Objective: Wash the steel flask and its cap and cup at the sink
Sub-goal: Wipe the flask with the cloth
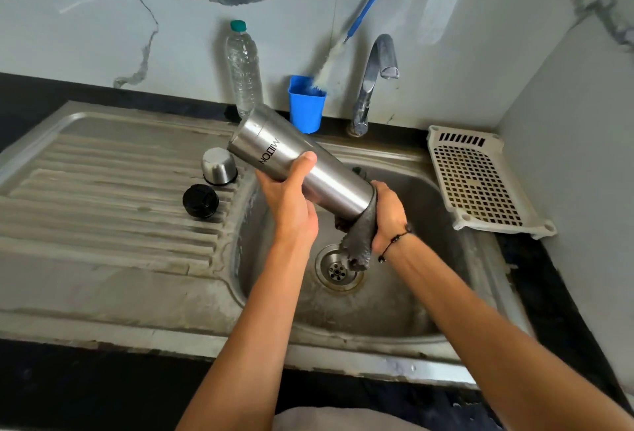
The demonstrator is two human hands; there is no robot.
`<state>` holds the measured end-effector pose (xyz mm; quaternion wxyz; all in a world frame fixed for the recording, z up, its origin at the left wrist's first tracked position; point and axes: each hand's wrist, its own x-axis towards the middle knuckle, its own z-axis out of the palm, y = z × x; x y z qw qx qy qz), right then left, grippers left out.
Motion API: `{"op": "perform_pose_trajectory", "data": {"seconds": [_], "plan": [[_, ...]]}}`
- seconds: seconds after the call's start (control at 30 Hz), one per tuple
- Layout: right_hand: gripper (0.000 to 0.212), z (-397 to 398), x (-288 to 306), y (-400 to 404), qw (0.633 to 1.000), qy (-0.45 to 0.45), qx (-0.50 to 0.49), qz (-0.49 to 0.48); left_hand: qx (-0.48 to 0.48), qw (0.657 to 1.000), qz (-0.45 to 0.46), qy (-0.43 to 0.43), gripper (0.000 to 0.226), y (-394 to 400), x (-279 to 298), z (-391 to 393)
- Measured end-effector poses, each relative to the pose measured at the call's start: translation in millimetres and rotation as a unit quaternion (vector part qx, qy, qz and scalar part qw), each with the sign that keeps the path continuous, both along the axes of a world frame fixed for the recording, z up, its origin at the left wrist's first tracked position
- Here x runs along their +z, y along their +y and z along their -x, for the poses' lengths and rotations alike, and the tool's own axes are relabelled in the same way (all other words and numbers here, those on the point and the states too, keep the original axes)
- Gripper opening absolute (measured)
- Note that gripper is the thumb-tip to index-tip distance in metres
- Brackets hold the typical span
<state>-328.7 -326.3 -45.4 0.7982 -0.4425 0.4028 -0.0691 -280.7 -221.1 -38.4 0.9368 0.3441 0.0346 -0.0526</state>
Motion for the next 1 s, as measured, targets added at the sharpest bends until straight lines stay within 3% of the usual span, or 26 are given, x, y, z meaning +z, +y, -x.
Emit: {"op": "perform_pose_trajectory", "data": {"seconds": [0.1,0.23,0.37,0.4,0.53,0.7,0.8,0.9,0.93,1.0], "plan": [[0.033,2,4,-14,0.994,0.011,0.094,-0.060,-0.068,0.995,-0.025,-0.068,0.090,-1,3,0],[0.032,6,7,-35,0.996,-0.041,0.044,-0.073,-0.243,0.952,-0.094,-0.160,0.062,15,0,-7],[0.029,6,19,-67,0.997,-0.068,0.020,0.035,-0.378,0.917,-0.061,-0.106,0.027,52,-13,-24],[0.029,4,24,-75,0.994,-0.070,0.030,0.073,-0.400,0.911,-0.062,-0.080,0.027,55,-11,-23],[0.023,-3,44,-89,0.957,-0.070,0.075,0.271,-0.470,0.877,-0.101,0.014,0.074,42,-4,-11],[0.028,-14,61,-85,0.867,-0.091,0.216,0.440,-0.563,0.799,-0.211,-0.014,0.089,17,-8,16],[0.028,-25,70,-85,0.800,-0.091,0.296,0.514,-0.494,0.796,-0.347,-0.043,0.072,2,-2,24],[0.029,-40,68,-89,0.761,-0.053,0.304,0.571,-0.410,0.760,-0.491,-0.115,0.060,-6,3,17],[0.029,-45,65,-89,0.746,-0.027,0.298,0.595,-0.367,0.728,-0.559,-0.152,0.059,-8,3,18],[0.033,-55,60,-88,0.713,0.037,0.283,0.640,-0.241,0.611,-0.714,-0.244,0.070,-14,-1,25]]}}
